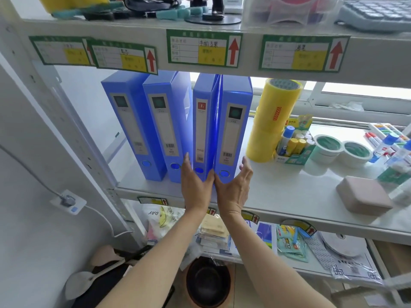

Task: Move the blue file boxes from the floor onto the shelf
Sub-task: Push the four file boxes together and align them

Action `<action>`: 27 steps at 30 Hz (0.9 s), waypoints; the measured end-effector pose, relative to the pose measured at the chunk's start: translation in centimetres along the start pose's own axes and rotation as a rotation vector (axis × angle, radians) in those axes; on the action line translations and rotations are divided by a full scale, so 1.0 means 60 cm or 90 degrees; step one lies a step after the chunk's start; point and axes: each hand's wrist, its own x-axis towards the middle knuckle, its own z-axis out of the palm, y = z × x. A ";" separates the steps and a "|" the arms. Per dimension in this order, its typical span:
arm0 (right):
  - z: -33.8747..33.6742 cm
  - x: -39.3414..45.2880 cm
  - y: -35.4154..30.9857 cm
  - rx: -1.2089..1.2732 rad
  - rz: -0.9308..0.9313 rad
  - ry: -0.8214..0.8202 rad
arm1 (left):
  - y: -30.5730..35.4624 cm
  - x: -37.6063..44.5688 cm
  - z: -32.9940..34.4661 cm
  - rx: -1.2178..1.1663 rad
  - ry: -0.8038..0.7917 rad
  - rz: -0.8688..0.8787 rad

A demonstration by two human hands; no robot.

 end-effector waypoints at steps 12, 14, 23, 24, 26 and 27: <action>0.013 0.004 -0.004 -0.043 0.120 -0.118 | -0.016 0.010 0.033 0.110 0.015 -0.114; 0.015 0.009 -0.002 -0.051 0.112 -0.133 | -0.021 0.010 0.035 0.117 0.018 -0.108; 0.009 0.005 -0.001 -0.074 0.075 -0.132 | -0.030 0.016 0.040 0.135 0.016 -0.073; 0.008 0.002 0.000 -0.073 0.066 -0.133 | -0.031 0.015 0.040 0.134 0.016 -0.069; 0.005 -0.001 0.000 -0.075 0.055 -0.136 | -0.032 0.014 0.039 0.133 0.015 -0.063; 0.005 -0.002 -0.001 -0.077 0.054 -0.138 | -0.033 0.015 0.039 0.133 0.010 -0.061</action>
